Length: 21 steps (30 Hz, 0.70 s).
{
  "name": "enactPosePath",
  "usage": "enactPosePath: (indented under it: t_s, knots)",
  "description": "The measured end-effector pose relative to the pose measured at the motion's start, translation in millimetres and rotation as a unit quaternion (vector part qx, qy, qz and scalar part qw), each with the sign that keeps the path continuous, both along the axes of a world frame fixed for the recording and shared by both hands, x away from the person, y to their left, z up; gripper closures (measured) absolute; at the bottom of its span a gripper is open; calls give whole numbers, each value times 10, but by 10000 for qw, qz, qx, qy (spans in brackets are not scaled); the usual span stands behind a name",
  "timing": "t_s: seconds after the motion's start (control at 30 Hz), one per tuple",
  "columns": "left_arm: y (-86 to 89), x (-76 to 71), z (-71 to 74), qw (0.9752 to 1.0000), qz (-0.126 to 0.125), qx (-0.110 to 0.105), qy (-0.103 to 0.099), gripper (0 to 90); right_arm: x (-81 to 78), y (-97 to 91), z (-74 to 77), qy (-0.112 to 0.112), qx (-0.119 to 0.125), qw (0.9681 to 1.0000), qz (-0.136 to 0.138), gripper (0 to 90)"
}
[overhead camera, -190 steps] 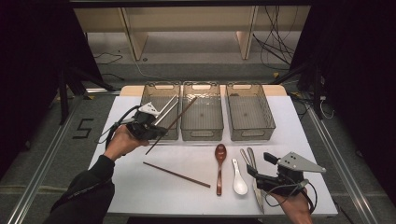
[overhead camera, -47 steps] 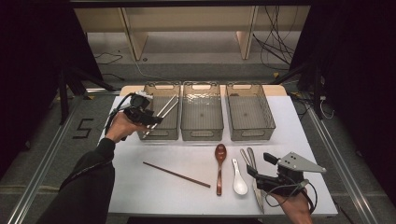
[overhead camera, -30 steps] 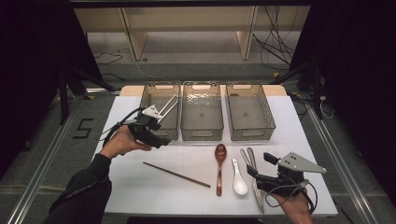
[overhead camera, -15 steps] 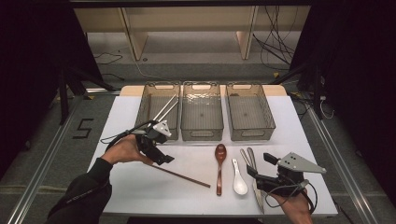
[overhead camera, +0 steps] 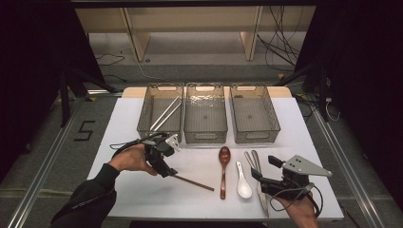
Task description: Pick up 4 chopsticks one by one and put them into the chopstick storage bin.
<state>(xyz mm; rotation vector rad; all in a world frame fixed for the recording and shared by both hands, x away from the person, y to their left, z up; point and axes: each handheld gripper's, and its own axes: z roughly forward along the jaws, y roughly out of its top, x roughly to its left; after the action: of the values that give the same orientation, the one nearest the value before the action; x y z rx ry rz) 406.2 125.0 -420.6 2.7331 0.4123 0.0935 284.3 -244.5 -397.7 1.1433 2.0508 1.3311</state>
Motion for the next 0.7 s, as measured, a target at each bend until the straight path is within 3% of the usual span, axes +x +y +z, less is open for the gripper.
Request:
enactPosePath:
  t_s: [0.13, 0.37, 0.7]
  knots:
    - [-44, -1, -80, 9995, -125, 301, 59, 319, -2, -3, 1, -5, 4, 10000, -1, 270]
    - [-117, -30, -233, 9978, -271, 595, 127, 433, 0, 0, -1, -6, -6, 10000, 14, 269]
    - [-138, -22, -332, 9957, -458, 797, 109, 550, -2, -1, 0, -9, -6, 10000, 17, 270]
